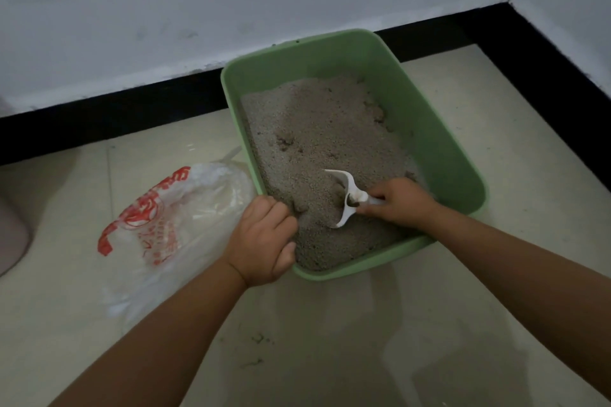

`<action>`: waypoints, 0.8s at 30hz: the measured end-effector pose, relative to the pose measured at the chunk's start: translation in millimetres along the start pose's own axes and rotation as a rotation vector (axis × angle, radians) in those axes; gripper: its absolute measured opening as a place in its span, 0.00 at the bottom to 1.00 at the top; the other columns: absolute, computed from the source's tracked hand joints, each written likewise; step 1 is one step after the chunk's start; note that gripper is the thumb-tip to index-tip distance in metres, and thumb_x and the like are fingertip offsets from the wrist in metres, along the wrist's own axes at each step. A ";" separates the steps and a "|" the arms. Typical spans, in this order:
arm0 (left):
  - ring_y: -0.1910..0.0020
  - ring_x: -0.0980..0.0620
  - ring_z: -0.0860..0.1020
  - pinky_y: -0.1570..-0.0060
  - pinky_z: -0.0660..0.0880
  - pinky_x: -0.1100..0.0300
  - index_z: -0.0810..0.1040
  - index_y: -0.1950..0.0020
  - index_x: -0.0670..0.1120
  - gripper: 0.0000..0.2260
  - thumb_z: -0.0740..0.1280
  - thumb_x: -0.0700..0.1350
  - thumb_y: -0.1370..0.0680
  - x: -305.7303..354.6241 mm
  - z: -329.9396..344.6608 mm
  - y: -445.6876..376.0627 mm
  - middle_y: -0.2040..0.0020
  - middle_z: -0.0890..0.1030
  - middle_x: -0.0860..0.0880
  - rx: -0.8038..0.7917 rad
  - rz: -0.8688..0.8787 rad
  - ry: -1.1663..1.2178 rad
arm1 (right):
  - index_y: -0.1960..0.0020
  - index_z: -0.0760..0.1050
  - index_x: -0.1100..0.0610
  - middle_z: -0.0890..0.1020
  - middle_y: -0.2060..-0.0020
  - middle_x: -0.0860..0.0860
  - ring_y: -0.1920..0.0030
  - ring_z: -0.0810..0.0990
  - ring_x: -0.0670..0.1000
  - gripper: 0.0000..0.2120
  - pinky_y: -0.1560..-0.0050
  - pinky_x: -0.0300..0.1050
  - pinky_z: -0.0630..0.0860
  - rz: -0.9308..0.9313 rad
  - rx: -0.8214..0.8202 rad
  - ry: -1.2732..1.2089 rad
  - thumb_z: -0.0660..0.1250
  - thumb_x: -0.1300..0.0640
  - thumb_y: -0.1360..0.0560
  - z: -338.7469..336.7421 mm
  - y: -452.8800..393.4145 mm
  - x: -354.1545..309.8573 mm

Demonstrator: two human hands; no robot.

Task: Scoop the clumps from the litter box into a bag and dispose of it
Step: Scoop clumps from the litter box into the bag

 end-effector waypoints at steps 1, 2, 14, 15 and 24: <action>0.63 0.45 0.65 0.52 0.64 0.53 0.65 0.60 0.45 0.16 0.45 0.51 0.21 -0.6 0.2 -0.1 0.66 0.71 0.41 0.000 -0.003 0.001 | 0.73 0.65 0.55 0.66 0.75 0.52 0.72 0.64 0.50 0.22 0.69 0.45 0.55 0.013 0.017 -0.039 0.67 0.45 0.27 -1.2 1.0 0.0; 0.63 0.45 0.65 0.52 0.64 0.53 0.65 0.61 0.44 0.17 0.45 0.51 0.21 -0.8 0.3 0.4 0.66 0.71 0.41 0.001 -0.008 0.003 | 0.73 0.65 0.55 0.64 0.76 0.51 0.73 0.62 0.49 0.22 0.69 0.45 0.55 0.026 0.038 -0.087 0.68 0.46 0.27 -2.6 1.9 0.1; 0.63 0.46 0.64 0.54 0.64 0.52 0.63 0.61 0.44 0.06 0.54 0.46 0.28 0.8 -0.2 0.4 0.67 0.71 0.42 0.010 -0.008 -0.039 | 0.76 0.63 0.54 0.64 0.78 0.50 0.80 0.68 0.40 0.23 0.77 0.33 0.61 0.155 0.314 -0.376 0.68 0.54 0.26 -25.6 9.6 10.7; 0.63 0.46 0.63 0.54 0.64 0.52 0.63 0.61 0.44 0.06 0.54 0.46 0.28 0.6 -0.4 0.5 0.67 0.71 0.42 0.012 -0.009 -0.040 | 0.76 0.63 0.53 0.64 0.78 0.50 0.79 0.67 0.41 0.22 0.76 0.33 0.61 0.149 0.307 -0.369 0.68 0.54 0.26 -24.1 10.0 9.3; 0.63 0.46 0.63 0.52 0.65 0.52 0.64 0.61 0.44 0.06 0.55 0.46 0.29 1.5 0.9 2.2 0.67 0.71 0.42 -0.012 -0.020 -0.050 | 0.74 0.66 0.50 0.65 0.78 0.47 0.76 0.64 0.42 0.20 0.75 0.33 0.60 0.116 0.245 -0.352 0.68 0.55 0.26 -22.6 14.6 -10.4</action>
Point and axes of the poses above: each hand's wrist, its own y-axis away from the middle knuckle, its own z-axis out of the palm, x = y × z, the point moved 2 cm from there along -y, towards the middle knuckle
